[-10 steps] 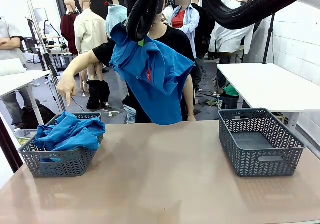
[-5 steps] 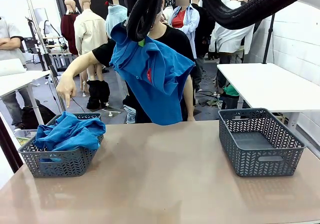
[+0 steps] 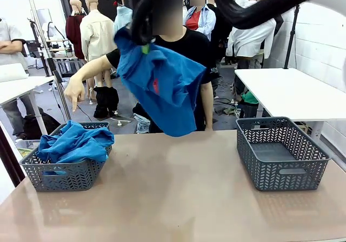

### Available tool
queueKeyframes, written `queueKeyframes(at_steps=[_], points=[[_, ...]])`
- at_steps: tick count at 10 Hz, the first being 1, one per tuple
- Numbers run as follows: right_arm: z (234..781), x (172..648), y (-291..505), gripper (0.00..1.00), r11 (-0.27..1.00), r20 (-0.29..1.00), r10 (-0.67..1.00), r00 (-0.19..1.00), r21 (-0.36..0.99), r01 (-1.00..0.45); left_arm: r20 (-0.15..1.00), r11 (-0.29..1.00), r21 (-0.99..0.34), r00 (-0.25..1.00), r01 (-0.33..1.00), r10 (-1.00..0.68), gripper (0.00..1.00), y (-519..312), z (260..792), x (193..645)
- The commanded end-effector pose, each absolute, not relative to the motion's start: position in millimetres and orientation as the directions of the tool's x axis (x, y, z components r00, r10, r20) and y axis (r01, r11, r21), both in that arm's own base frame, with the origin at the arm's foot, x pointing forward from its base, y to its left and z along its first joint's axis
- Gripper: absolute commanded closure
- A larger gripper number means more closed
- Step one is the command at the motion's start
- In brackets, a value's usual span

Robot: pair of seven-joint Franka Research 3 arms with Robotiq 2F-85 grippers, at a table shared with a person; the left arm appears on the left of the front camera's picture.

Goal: Sort the tops and bottoms.
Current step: Sort the clothes according to human instructions.

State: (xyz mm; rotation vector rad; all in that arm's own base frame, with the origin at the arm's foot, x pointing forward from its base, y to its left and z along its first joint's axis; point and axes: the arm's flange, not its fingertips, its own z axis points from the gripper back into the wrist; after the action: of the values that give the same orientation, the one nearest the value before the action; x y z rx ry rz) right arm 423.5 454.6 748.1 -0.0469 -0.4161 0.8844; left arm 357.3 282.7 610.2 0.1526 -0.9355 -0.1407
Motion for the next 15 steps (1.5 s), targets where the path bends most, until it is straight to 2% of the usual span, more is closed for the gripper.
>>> queueKeyframes(at_steps=[1, 2, 3, 5, 6, 8, 9, 10, 11, 12, 13, 15], points=[[785.0, 433.9, 515.1, 1.0, 0.708, 0.395, 0.556, 0.731, 0.236, -0.666, 0.788, 0.981, 0.191, 0.589, 0.042, -0.179, 0.0, 284.0, 611.8, 359.3], [800.6, 440.2, 540.2, 1.0, 0.674, 0.403, 0.415, 0.815, 0.466, -0.574, 0.788, 0.981, 0.191, 0.589, 0.042, -0.179, 0.0, 284.0, 611.8, 359.3], [812.2, 445.4, 564.4, 1.0, 0.564, 0.411, 0.344, 0.844, 0.628, -0.536, 0.788, 0.981, 0.191, 0.589, 0.042, -0.179, 0.0, 284.0, 611.8, 359.3], [820.9, 474.0, 597.5, 1.0, 0.382, 0.494, 0.143, 0.857, 0.771, -0.509, 0.788, 0.981, 0.191, 0.589, 0.042, -0.179, 0.0, 284.0, 611.8, 359.3], [817.3, 493.5, 609.3, 1.0, 0.327, 0.57, 0.017, 0.822, 0.773, -0.543, 0.788, 0.981, 0.191, 0.589, 0.042, -0.179, 0.0, 284.0, 611.8, 359.3], [792.7, 529.9, 640.6, 1.0, 0.218, 0.619, -0.161, 0.769, 0.782, -0.584, 0.788, 0.981, 0.191, 0.589, 0.042, -0.179, 0.0, 284.0, 611.8, 359.3], [773.1, 543.8, 663.6, 1.0, 0.168, 0.649, -0.29, 0.703, 0.758, -0.63, 0.788, 0.981, 0.191, 0.589, 0.042, -0.179, 0.0, 284.0, 611.8, 359.3], [757.6, 552.8, 686.9, 1.0, 0.092, 0.608, -0.343, 0.716, 0.781, -0.618, 0.788, 0.981, 0.191, 0.589, 0.042, -0.179, 0.0, 284.0, 611.8, 359.3], [744.2, 556.9, 705.9, 1.0, 0.069, 0.639, -0.347, 0.686, 0.747, -0.661, 0.788, 0.981, 0.191, 0.589, 0.042, -0.179, 0.0, 284.0, 611.8, 359.3], [731.0, 565.1, 721.8, 1.0, 0.15, 0.688, -0.343, 0.64, 0.712, -0.686, 0.788, 0.981, 0.191, 0.589, 0.042, -0.179, 0.0, 284.0, 611.8, 359.3], [698.8, 491.7, 594.3, 1.0, 0.175, 0.577, -0.328, 0.747, 0.815, -0.553, 0.788, 0.981, 0.191, 0.589, 0.042, -0.179, 0.0, 284.0, 611.8, 359.3], [698.8, 491.7, 594.3, 1.0, 0.175, 0.577, -0.328, 0.747, 0.815, -0.553, 0.788, 0.981, 0.191, 0.589, 0.042, -0.179, 0.0, 284.0, 611.8, 359.3]])
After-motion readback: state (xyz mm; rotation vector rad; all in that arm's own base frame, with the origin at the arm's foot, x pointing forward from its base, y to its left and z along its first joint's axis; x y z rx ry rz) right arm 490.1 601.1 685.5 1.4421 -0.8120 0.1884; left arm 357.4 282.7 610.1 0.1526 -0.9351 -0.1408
